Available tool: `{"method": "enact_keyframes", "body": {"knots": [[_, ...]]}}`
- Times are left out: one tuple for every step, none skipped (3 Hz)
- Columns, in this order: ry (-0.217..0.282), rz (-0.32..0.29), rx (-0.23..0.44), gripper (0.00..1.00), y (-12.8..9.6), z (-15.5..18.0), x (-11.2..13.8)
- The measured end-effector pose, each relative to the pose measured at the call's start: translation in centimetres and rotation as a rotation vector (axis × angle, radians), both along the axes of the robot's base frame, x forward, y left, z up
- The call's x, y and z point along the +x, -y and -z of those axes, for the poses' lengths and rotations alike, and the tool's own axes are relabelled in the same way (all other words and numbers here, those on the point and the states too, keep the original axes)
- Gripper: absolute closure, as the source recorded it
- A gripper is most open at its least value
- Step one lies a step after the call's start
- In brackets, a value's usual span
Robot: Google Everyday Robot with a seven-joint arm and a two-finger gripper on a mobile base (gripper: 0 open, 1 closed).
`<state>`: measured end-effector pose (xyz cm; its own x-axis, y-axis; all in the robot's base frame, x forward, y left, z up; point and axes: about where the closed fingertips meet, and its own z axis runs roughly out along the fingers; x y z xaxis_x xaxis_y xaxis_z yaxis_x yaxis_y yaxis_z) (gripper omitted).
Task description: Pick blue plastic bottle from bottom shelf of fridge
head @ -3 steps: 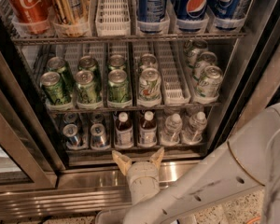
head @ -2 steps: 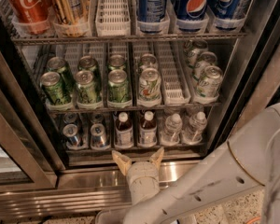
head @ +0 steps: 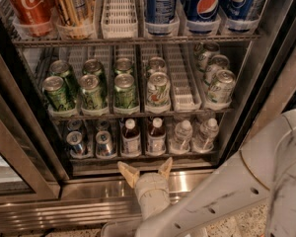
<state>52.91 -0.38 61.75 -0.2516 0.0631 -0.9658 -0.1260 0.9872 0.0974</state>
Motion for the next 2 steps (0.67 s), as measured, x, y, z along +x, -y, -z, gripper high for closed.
{"method": "enact_keyframes", "body": {"knots": [[0.005,-0.001,-0.013,0.0,0.49,0.96,0.33],[0.014,0.006,-0.024,0.0,0.91,1.55,0.84]]}}
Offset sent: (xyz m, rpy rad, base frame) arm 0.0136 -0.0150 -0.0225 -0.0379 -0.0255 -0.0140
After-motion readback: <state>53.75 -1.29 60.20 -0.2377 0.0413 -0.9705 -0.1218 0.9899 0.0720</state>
